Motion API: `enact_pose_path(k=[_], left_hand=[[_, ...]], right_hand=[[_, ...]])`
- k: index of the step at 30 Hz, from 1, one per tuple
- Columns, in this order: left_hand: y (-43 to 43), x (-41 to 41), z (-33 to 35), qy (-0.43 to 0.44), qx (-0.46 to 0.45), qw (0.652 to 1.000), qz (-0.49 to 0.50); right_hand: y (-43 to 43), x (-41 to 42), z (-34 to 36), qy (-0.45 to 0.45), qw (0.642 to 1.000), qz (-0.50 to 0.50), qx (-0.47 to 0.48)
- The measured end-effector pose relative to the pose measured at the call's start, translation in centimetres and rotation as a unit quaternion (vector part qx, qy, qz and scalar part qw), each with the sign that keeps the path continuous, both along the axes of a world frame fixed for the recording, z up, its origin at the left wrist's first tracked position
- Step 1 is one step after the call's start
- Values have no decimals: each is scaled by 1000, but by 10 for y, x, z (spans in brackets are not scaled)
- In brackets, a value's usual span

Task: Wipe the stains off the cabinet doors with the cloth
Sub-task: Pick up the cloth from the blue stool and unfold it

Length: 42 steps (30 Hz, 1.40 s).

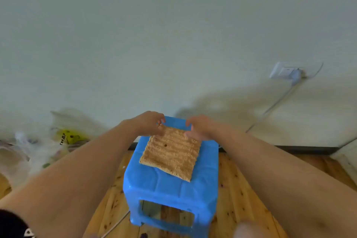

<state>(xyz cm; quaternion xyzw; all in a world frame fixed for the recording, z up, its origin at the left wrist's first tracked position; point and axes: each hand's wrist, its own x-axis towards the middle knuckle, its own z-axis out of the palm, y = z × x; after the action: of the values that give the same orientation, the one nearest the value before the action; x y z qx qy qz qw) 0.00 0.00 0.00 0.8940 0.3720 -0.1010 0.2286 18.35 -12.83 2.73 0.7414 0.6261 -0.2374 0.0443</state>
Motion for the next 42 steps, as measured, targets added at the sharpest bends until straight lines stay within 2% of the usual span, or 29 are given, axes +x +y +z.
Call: enact_pose_path(k=[5,13,15,18,21,24,28,38,42], left_hand=[[-4,4,-9,13,10,1000,13],[0,13,-19,29,-5,999,16],[-6,15,-19,-21,-50,997,59],[-9,16,-5,-149,-150,963,165],[-2,13,30,-206,-191,936,210],[8,11,87,-251,-203,921,219],[12,12,185,-302,-200,906,220],[-6,17,487,-412,-198,870,185],[-18,20,610,-427,-167,874,160]], right_hand=[[3,-11,-9,-22,999,24,-28],[12,-13,-29,-7,999,20,-45],[12,-17,-29,17,999,19,-47],[14,-17,-13,82,996,-10,-20],[18,-4,23,147,986,-70,42],[21,6,72,195,966,-120,119],[20,11,162,213,947,-137,198],[4,26,460,186,938,-133,261],[-13,30,581,174,937,-119,278]])
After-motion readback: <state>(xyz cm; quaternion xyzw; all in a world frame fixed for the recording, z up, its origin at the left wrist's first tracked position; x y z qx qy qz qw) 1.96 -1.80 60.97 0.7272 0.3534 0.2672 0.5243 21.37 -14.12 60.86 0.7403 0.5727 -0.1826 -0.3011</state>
